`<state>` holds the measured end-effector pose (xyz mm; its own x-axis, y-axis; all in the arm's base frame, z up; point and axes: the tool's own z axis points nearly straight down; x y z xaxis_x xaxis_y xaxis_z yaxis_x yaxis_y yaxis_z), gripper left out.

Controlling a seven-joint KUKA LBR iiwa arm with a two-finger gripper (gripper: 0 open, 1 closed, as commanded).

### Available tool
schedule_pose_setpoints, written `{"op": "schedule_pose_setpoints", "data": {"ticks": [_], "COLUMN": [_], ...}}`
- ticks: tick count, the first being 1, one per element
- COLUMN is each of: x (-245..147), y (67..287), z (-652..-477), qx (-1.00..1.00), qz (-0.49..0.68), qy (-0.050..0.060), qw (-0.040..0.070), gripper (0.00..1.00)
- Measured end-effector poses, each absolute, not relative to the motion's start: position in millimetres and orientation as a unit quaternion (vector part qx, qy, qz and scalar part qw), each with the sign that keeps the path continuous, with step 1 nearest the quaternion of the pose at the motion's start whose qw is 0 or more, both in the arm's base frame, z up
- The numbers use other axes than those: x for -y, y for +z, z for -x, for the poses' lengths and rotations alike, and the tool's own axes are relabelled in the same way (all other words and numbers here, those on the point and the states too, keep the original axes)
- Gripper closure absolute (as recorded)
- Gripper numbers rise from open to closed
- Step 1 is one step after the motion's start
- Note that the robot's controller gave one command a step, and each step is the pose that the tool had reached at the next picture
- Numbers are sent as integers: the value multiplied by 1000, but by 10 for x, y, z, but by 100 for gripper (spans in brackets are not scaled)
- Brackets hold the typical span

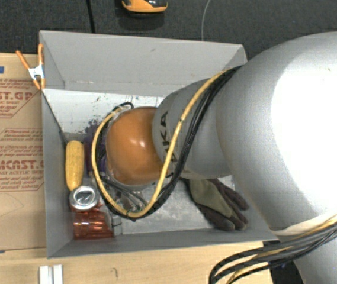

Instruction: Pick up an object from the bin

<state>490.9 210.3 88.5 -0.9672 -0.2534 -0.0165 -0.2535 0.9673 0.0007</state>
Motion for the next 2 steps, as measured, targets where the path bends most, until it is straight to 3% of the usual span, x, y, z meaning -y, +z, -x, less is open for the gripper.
{"op": "schedule_pose_setpoints", "data": {"ticks": [1,2], "x": [-2287,-2364], "y": [826,772], "z": [-5187,-5434], "qx": [-999,-998], "qz": [33,57], "qy": [-3,1], "qw": [1,4], "gripper": [0,100]}}
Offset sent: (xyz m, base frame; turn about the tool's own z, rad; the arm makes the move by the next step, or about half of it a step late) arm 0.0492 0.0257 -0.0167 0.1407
